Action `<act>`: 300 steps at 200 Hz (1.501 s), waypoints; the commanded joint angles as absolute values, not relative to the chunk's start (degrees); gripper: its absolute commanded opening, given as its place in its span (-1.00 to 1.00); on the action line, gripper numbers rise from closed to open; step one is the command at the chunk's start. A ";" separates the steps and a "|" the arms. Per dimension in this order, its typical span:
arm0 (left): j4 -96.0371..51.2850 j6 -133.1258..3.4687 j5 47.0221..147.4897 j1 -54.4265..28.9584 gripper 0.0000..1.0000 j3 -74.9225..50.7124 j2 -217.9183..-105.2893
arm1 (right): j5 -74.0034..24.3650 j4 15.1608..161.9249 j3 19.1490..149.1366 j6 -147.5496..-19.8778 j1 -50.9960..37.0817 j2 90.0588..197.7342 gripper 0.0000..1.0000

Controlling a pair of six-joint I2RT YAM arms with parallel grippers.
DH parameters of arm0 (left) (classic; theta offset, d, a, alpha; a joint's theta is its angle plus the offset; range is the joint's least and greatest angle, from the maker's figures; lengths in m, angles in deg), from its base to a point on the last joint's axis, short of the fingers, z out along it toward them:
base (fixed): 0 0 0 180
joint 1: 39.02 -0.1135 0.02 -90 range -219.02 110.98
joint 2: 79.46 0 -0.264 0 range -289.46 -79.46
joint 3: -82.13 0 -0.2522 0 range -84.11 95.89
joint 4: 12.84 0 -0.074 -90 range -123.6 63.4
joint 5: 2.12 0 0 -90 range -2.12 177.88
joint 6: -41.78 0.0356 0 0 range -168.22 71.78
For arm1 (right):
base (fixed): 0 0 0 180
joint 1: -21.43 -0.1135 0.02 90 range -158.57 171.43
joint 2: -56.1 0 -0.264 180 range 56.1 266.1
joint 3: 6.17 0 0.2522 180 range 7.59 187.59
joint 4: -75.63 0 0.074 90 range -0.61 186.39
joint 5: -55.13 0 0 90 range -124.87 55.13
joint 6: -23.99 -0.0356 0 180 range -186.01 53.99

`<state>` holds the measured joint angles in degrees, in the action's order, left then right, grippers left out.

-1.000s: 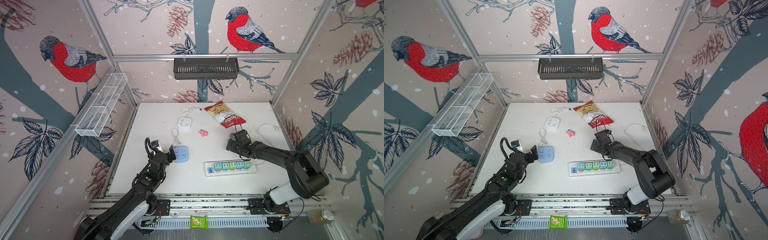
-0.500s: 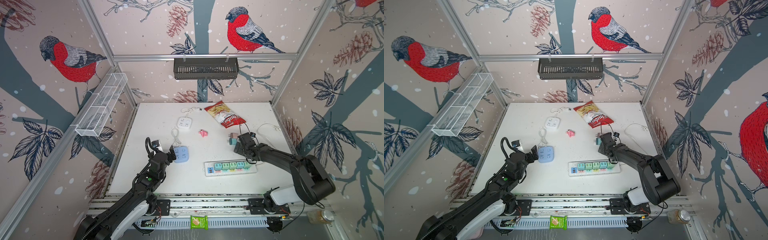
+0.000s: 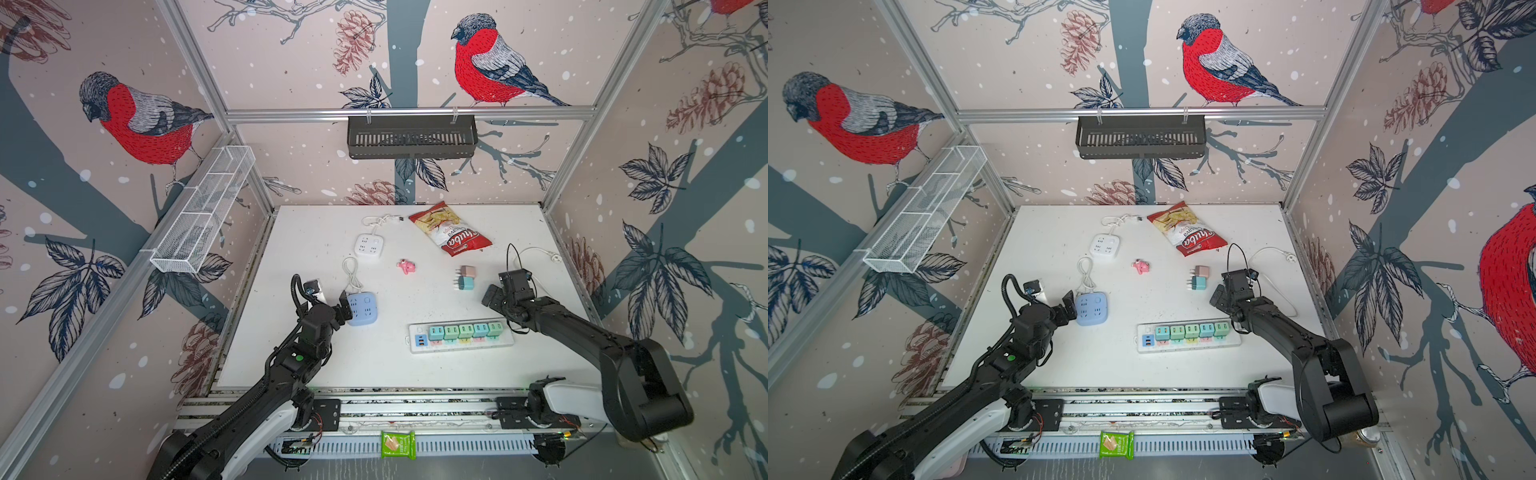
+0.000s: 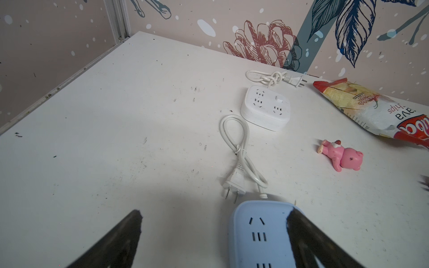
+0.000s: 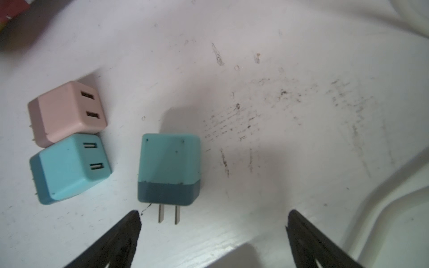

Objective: Insert the plug
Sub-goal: 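Close the right gripper on the teal adapter and lift it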

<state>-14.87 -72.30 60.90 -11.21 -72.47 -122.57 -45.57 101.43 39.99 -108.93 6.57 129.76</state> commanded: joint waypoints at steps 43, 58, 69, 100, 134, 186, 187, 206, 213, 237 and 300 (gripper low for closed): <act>-12.09 -72.65 61.14 -11.25 0.94 -71.71 -123.52 | -46.30 101.26 45.82 -103.88 6.62 135.91 0.95; -12.09 -72.61 61.03 -11.33 0.94 -71.63 -123.77 | -46.14 101.27 46.91 -103.45 6.66 138.14 0.90; -12.10 -72.64 61.02 -11.25 0.94 -71.56 -123.93 | -45.66 100.98 47.27 -103.28 6.69 139.37 0.87; -12.12 -72.63 61.04 -11.30 0.94 -71.46 -124.26 | -44.70 100.38 48.34 -102.84 6.68 143.09 0.70; -12.16 -72.65 61.25 -11.26 0.94 -71.51 -124.23 | -44.97 100.03 48.25 -102.93 6.70 144.31 0.47; -12.01 -72.53 61.38 -11.24 0.94 -71.47 -124.26 | -45.42 100.24 48.37 -103.03 6.75 146.91 0.42; -12.01 -72.50 61.36 -11.29 0.94 -71.50 -124.23 | -45.42 100.22 48.41 -103.02 6.75 146.99 0.42; -12.07 -72.48 61.51 -11.29 0.94 -71.53 -124.27 | -45.42 100.28 48.80 -102.94 6.80 148.10 0.37; -12.07 -72.51 61.52 -11.28 0.94 -71.47 -124.22 | -45.27 100.37 48.96 -102.93 6.79 148.41 0.33; -11.99 -72.40 61.47 -11.27 0.94 -71.49 -124.28 | -45.27 100.36 49.07 -103.08 6.63 148.48 0.18; -11.88 -72.33 61.69 -11.26 0.94 -71.50 -124.28 | -45.33 99.23 48.64 -103.04 6.48 146.99 -0.13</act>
